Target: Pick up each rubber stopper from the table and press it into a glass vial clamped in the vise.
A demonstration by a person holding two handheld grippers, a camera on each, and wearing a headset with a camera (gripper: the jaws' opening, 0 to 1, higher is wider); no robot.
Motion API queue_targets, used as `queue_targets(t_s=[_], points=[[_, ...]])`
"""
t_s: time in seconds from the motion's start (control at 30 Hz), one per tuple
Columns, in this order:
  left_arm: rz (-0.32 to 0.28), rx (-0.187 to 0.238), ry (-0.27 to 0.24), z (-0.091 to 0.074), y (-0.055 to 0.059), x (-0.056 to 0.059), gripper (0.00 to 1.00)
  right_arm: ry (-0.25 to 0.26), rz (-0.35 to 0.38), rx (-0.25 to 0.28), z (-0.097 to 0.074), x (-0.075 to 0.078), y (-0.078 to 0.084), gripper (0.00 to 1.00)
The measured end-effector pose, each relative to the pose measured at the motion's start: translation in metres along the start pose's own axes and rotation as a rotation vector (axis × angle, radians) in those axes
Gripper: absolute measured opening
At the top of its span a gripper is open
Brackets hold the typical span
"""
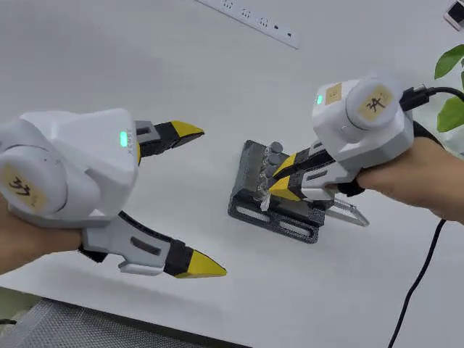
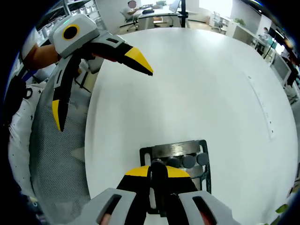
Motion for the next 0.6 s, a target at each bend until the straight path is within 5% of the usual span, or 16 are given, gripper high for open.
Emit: queue_targets(t_s=[0.6], points=[[-0.003, 0.004, 0.003, 0.0018, 0.0003, 0.0015, 0.97, -0.017, 0.013, -0.020, 0.0029, 0.0016, -0.0004, 0.06]])
Point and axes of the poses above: the centre of the closed fingertips' face, and the gripper's own axes: z roughly forward along the fingers, x roughly to its right, y roughly out of its underside, the point moved 7 cm from there along -z, roughly backward along the fingers, and after that the axes turned 13 degrees about -z, right-handed, at the moved point
